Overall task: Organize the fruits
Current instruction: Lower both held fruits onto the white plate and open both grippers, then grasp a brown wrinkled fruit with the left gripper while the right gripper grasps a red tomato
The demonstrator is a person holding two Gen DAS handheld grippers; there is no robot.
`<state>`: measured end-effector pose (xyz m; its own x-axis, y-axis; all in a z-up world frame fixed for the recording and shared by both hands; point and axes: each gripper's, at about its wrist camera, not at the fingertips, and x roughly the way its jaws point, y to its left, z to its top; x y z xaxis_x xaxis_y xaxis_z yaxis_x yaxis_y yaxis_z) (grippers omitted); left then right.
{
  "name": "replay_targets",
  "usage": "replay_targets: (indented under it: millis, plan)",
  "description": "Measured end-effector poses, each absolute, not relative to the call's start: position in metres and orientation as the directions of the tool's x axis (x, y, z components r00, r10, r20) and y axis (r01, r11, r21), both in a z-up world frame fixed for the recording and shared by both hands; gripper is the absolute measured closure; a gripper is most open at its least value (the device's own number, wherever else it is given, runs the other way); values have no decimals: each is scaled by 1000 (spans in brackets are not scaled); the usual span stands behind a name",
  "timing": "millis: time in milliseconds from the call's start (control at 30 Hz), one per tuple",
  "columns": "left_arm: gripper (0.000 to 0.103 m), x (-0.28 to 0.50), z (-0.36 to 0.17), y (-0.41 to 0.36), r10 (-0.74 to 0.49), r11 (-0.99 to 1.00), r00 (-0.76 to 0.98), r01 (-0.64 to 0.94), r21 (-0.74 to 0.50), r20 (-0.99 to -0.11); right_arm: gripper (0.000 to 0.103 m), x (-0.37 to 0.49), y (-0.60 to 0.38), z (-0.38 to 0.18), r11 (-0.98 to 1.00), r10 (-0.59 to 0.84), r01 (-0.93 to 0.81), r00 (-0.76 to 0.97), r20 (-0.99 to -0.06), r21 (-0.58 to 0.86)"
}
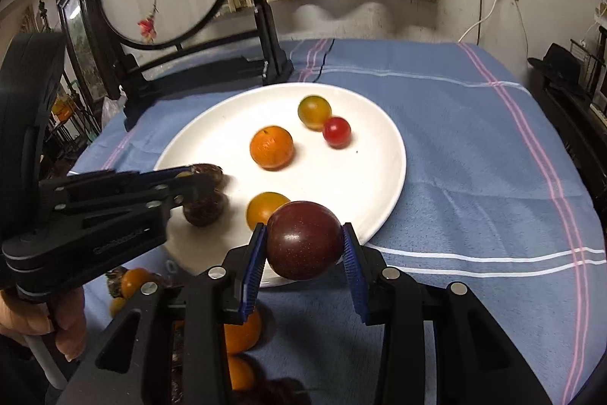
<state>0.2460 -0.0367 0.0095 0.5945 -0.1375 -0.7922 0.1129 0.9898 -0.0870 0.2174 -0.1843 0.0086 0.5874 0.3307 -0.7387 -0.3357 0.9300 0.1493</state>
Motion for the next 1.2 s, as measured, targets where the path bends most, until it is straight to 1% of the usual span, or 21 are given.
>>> replay_targets:
  millis: [67,100,133,167,200,233,267,367,400,433,500,533,700,800,933,1067,1200]
  plan:
    - [80,255,3,-42,-130,991,584,111,-80,-801,61,220,-183,5,929,332,-338,582,-742,151]
    - [76,260,1,-44,-124,991,578,106,-76,-807,61,221,-183,3,929,335,-335,580,-742,158]
    - [61,262,1,-44,-115,993,576,98,-72,-809,57,221,-183,3,927,343,-337,579,-739,166]
    - [54,262,1,-44,-117,993,582,93,-77,-805,53,219,-182,3,922,355,-348,576,-736,172]
    - [43,260,4,-44,-114,993,600,89,-76,-792,51,217,-182,4,922,350,-351,581,-735,162]
    - [35,257,5,-43,-100,995,613,80,-64,-784,50,215,-182,6,924,344,-350,589,-731,153]
    - [33,252,9,-41,-78,997,628,69,-44,-774,46,212,-183,7,925,341,-350,595,-727,147]
    - [32,237,16,-31,-76,997,642,70,-40,-763,45,207,-185,11,925,345,-348,596,-726,153]
    - [28,233,17,-28,-72,997,642,65,-39,-764,45,204,-186,12,924,346,-349,597,-724,155]
    - [21,227,18,-24,-64,998,643,56,-37,-763,45,202,-188,13,925,346,-348,598,-723,154]
    - [15,211,20,-14,-51,999,657,38,-35,-752,39,196,-191,16,928,341,-342,610,-715,152]
    - [14,205,21,-10,-48,999,663,33,-35,-747,36,192,-193,16,929,340,-338,615,-711,153]
    - [13,172,17,12,-29,999,660,-1,-40,-751,36,168,-201,12,928,345,-335,610,-713,162]
    - [12,156,14,25,-25,999,654,-19,-50,-756,32,149,-210,12,925,359,-333,606,-710,183]
    - [11,136,8,41,-8,997,655,-51,-55,-756,30,128,-223,8,926,369,-309,619,-693,218]
    - [11,119,-1,53,-3,995,650,-76,-69,-760,30,113,-230,-2,927,372,-288,608,-701,242]
    - [11,107,-8,59,23,995,653,-86,-44,-757,30,94,-228,-6,942,324,-276,609,-724,190]
